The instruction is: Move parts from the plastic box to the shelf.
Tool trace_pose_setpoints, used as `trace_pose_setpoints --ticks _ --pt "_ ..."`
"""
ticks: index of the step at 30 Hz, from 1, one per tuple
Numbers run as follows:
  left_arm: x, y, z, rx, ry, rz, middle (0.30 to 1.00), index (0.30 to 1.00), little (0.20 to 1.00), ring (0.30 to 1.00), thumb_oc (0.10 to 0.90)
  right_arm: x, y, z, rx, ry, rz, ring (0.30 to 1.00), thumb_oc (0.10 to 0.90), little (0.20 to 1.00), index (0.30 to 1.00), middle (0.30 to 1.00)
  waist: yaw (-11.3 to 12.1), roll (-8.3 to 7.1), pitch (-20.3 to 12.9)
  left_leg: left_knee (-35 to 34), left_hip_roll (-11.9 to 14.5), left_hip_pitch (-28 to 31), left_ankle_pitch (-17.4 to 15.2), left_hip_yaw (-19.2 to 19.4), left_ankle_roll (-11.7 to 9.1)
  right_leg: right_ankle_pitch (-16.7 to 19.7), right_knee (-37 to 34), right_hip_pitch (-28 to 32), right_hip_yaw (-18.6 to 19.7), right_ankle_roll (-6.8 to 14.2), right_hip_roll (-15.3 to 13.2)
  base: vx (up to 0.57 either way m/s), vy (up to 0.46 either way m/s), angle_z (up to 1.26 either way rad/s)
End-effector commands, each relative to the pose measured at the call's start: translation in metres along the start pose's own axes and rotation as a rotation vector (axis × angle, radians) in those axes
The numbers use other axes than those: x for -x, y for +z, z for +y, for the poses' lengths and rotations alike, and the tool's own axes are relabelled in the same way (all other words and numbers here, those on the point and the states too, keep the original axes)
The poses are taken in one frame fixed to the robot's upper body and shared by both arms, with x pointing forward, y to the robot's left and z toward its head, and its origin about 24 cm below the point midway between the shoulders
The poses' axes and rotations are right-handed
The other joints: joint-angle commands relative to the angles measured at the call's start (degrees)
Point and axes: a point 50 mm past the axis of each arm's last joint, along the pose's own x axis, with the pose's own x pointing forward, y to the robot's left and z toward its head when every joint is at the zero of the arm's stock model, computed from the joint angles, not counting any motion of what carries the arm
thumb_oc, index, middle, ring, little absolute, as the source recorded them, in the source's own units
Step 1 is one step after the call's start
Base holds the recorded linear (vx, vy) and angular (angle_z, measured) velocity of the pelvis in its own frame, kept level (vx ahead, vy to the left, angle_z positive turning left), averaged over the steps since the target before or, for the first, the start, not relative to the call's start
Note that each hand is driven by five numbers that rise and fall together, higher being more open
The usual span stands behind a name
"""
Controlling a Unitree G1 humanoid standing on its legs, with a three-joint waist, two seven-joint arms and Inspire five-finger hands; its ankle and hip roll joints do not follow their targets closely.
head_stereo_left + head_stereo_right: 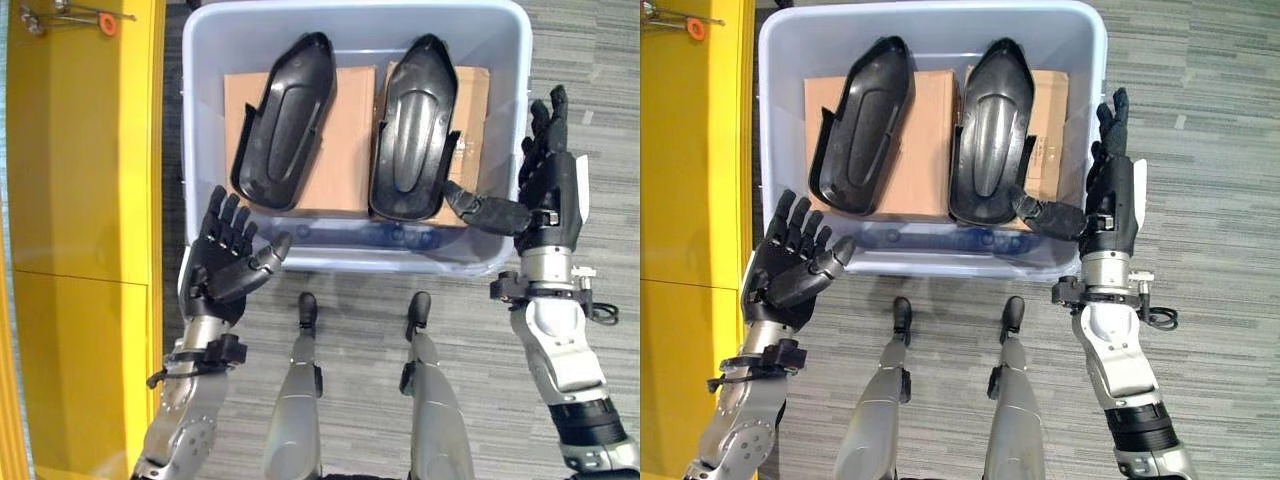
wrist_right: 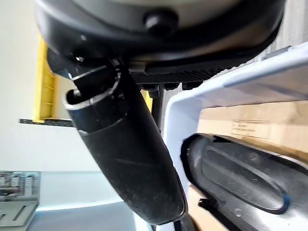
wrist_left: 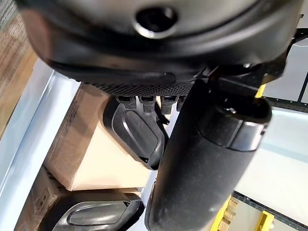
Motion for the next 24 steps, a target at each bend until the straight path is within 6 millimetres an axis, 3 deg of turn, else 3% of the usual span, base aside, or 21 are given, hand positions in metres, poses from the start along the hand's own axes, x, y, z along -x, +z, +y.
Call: trace_pose_setpoints --ticks 1,5,8,11,15,24 --pt "0.006 0.053 -0.009 -0.075 -0.069 -0.268 1.000 1.000 1.000 1.000 0.900 -0.010 0.066 -0.002 0.068 -0.010 -0.393 1.000 0.900 1.000 1.000 1.000 0.0 -3.97 -1.2 -0.2 -0.9 5.2 -4.8 -0.2 3.2 -6.4 4.6 3.7 0.0 1.5 -2.0 0.00 0.000 0.00" --pt "0.010 0.055 -0.007 -0.094 -0.066 -0.274 1.000 1.000 1.000 1.000 0.900 -0.002 0.065 -0.002 0.337 0.043 -0.408 1.000 0.900 1.000 1.000 1.000 0.0 -4.20 -1.2 -0.1 -1.0 5.2 -4.9 -0.2 3.2 -6.4 4.6 3.8 0.0 1.5 -2.0 0.00 0.000 0.00" --pt "0.010 0.056 -0.006 -0.104 -0.062 -0.285 1.000 1.000 1.000 1.000 0.900 -0.005 0.058 -0.001 0.648 0.091 -0.420 1.000 0.900 1.000 1.000 1.000 0.2 -3.94 -1.2 -0.3 -1.0 5.3 -4.8 -0.2 3.2 -6.4 4.4 3.9 0.0 1.7 -2.1 0.00 0.000 0.00" --pt "0.008 0.055 -0.007 -0.098 -0.062 -0.289 1.000 1.000 1.000 1.000 0.900 -0.010 0.046 0.007 0.771 0.159 -0.398 1.000 0.900 1.000 1.000 1.000 0.5 -3.67 -1.2 -0.4 -1.1 5.3 -4.8 -0.3 3.2 -6.3 4.4 3.9 -0.1 1.7 -2.1 0.00 0.000 0.00" --pt "0.004 0.050 -0.009 -0.090 -0.060 -0.281 1.000 1.000 1.000 1.000 0.900 -0.013 0.026 0.023 0.769 0.229 -0.331 1.000 0.900 1.000 1.000 1.000 0.9 -3.17 -1.2 -0.6 -1.2 5.0 -4.6 -0.3 3.2 -6.3 4.0 3.9 -0.4 1.8 -2.1 0.00 0.000 0.00" --pt "0.000 0.046 -0.009 -0.080 -0.047 -0.280 1.000 1.000 1.000 1.000 0.900 -0.014 0.019 0.043 0.682 0.265 -0.307 1.000 0.900 1.000 1.000 1.000 1.3 -2.87 -1.2 -0.6 -1.3 4.8 -4.6 -0.4 3.3 -6.2 3.8 3.9 -0.4 1.6 -2.3 0.00 0.000 0.00"
